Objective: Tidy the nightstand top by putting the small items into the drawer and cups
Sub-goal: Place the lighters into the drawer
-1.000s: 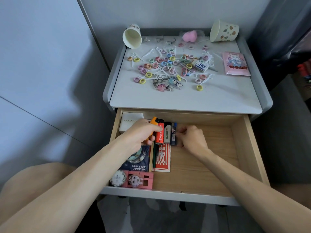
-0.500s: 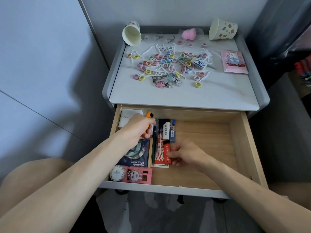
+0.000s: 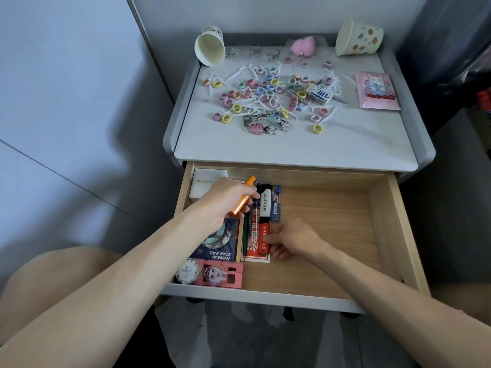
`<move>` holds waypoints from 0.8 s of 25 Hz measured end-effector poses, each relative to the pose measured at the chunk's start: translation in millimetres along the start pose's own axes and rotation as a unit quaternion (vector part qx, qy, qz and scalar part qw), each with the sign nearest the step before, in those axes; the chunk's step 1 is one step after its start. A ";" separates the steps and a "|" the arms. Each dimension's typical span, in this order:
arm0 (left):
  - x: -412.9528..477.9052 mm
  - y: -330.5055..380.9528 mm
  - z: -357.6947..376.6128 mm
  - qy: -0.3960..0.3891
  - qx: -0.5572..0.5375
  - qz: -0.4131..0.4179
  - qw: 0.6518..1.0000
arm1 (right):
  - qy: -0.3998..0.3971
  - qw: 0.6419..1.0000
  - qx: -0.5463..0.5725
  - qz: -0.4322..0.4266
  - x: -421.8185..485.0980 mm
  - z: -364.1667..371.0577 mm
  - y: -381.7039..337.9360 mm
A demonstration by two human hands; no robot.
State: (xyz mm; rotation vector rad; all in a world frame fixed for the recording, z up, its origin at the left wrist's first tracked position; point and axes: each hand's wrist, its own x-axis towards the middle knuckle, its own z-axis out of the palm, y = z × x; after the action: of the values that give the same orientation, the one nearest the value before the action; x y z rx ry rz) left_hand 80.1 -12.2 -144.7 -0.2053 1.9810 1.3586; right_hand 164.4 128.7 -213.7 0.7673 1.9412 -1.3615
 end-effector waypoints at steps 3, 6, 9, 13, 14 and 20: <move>-3.8 2.0 0.1 0.004 0.055 0.033 0.998 | 0.068 0.993 -0.072 -0.060 -10.2 -7.5 -2.7; -6.0 1.6 2.1 -0.016 0.049 0.035 0.998 | 0.114 0.981 0.014 -0.159 -24.5 -18.3 -12.8; -7.7 0.9 5.3 -0.032 0.029 0.036 0.998 | -0.001 0.961 0.196 -0.193 -39.4 -22.0 -21.2; -8.0 0.9 7.3 -0.053 0.053 0.025 0.997 | 0.015 0.972 0.154 -0.176 -38.6 -21.4 -11.8; -7.8 1.3 6.7 -0.046 0.056 0.026 0.997 | 0.021 0.979 0.132 -0.152 -35.9 -22.4 -7.0; -6.7 7.6 4.3 -0.011 0.037 0.044 0.998 | -0.029 0.999 0.014 0.023 -22.4 -23.3 16.6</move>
State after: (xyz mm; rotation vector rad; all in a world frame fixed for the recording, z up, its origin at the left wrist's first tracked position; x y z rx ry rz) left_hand 83.2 -6.9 -135.6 -0.0693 2.0384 1.3331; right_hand 187.1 153.5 -199.8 0.7739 1.8522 -1.3719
